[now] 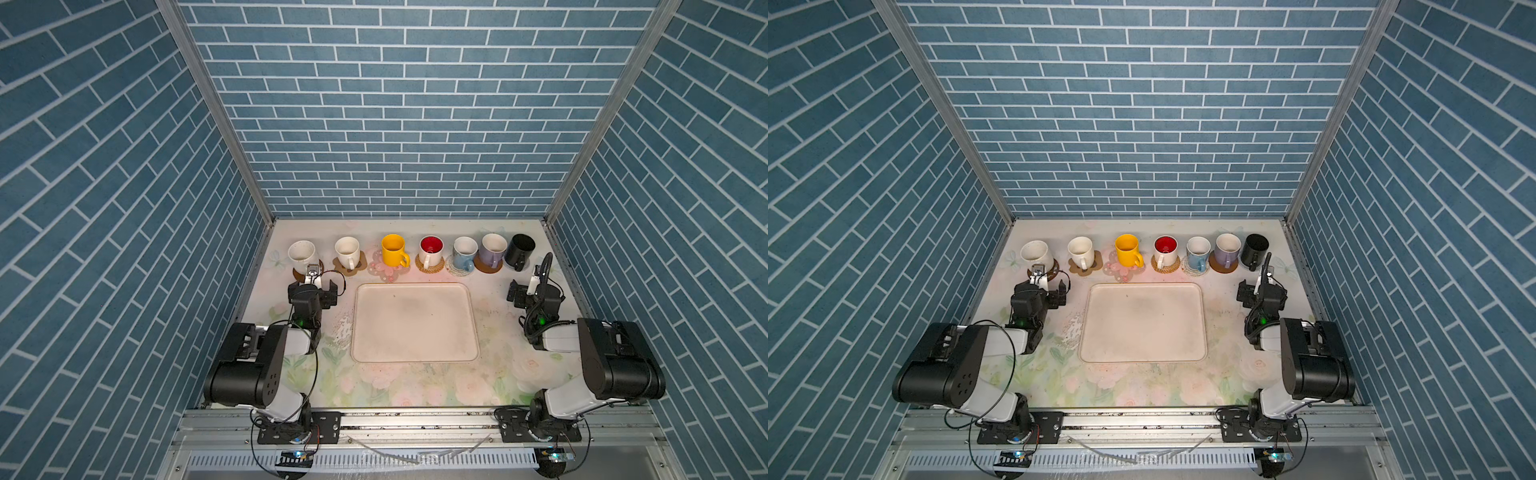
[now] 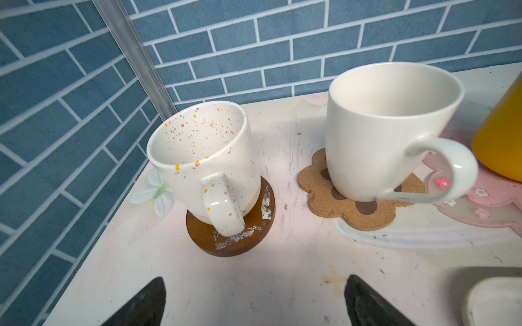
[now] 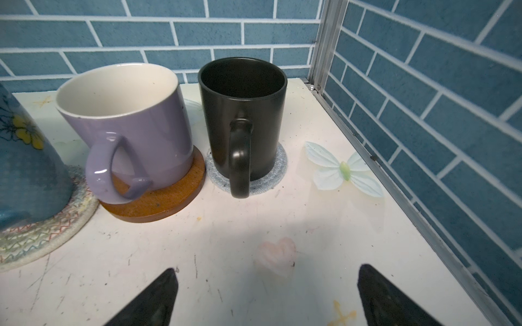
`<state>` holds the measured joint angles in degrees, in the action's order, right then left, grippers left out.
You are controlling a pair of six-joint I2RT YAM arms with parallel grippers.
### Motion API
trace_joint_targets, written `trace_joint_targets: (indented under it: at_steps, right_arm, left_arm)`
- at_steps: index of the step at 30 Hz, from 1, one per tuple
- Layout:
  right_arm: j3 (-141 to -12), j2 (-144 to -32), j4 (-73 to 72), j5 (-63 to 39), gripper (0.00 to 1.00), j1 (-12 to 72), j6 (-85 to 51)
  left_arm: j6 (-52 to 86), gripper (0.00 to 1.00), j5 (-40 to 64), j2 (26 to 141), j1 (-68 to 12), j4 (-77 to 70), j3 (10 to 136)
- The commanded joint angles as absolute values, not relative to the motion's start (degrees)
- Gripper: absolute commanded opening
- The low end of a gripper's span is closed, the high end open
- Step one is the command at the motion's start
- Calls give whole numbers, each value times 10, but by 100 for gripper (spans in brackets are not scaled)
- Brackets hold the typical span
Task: Place cups on coasters
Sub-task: Reset both arms
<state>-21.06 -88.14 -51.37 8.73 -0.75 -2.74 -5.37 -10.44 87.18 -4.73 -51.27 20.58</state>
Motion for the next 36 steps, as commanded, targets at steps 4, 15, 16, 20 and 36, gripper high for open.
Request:
trace_joint_targets:
  at_steps: [4,15,16,20,36]
  right_arm:
    - [-217,-883,-512,81,99,-5,-28]
    - [-217,-883,-512,81,99,-5,-28]
    - [-217,-883,-512,80,99,-5,-28]
    - [-217,-883,-512,81,99,-5,-28]
    - [-215,-882,-515,82,99,-5,-27]
  left_arm:
    - [-59,99,-114,873,-54,-540,197]
    - [-59,99,-108,874,-53,-531,202]
    - [-58,99,-103,875,-51,-526,205]
    - [-51,99,-62,874,-35,-496,219]
    - [-51,99,-59,874,-33,-495,220]
